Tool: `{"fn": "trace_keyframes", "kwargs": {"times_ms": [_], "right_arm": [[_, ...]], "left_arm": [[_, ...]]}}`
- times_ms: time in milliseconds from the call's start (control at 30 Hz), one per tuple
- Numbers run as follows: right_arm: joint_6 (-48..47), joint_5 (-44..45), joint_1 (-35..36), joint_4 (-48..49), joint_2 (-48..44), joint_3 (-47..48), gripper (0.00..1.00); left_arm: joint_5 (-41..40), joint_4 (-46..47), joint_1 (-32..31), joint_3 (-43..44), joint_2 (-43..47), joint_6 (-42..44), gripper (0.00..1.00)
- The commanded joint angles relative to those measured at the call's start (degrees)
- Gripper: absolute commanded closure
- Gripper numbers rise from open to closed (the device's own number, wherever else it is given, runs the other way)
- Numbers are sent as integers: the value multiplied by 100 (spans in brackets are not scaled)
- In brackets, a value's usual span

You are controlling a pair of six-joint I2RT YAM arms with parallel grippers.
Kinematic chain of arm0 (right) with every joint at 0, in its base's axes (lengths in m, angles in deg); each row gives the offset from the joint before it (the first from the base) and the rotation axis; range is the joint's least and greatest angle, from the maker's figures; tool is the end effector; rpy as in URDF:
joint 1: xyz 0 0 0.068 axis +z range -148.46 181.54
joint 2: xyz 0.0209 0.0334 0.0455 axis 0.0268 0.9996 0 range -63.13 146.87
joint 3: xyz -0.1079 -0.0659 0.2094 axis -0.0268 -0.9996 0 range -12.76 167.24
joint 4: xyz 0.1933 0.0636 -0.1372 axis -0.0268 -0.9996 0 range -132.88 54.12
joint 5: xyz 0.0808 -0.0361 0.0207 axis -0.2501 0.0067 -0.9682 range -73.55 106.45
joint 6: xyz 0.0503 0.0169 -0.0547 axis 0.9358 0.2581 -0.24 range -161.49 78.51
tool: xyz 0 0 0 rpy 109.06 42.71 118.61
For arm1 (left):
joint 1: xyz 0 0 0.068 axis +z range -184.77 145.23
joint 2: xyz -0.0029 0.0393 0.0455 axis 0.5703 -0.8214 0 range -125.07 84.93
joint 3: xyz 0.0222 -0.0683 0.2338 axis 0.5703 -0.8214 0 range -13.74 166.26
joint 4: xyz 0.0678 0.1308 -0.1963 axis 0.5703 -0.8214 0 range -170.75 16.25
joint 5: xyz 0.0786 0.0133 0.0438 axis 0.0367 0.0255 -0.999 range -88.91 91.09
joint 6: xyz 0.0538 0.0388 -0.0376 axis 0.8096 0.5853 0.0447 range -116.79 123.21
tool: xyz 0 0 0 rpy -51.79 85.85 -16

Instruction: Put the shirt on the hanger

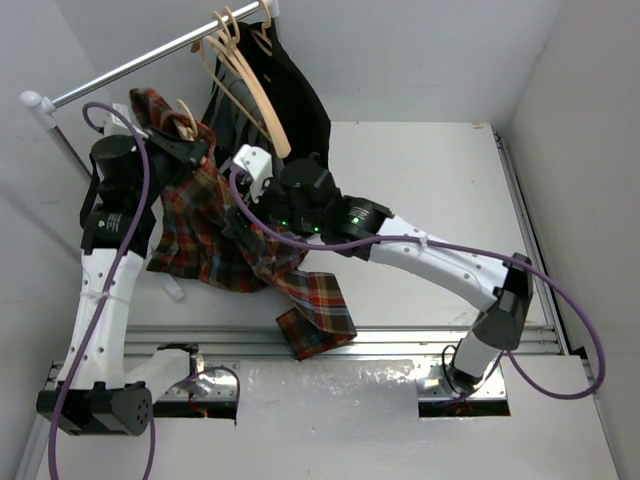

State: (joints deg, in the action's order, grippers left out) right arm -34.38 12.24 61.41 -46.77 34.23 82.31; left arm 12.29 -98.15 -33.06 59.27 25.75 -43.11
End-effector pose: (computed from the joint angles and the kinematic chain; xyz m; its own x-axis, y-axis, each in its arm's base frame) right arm 0.2041 0.3612 0.3656 -0.2248 -0.1414 -0.9641 -0.8774 0.4598 0.1372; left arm 0.2420 -0.0053 0.4026 -0.2434 -0.7171 -0.6531 -0.0210 0.6771 -0.7356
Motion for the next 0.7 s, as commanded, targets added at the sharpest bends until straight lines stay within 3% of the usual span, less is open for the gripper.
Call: {"fn": "trace_keyframes", "kwargs": {"times_ms": [0,200,500,667], "right_arm": [[-289,350,-2,255,-682,-268,17],[-447,526,-2,307,-1280,-874,17],[-527,448,-11,386,-1554,-1192,17],[-448,438,-2,465,-1536,-1201,17]], "left_arm": [[101,313,249,494,-120,-68,100],[408,523,733,785,-428,-561,100],[506,1991,988,661,-436,-1625,100],[304,1703,1050,1022,-612,-1748,100]]}}
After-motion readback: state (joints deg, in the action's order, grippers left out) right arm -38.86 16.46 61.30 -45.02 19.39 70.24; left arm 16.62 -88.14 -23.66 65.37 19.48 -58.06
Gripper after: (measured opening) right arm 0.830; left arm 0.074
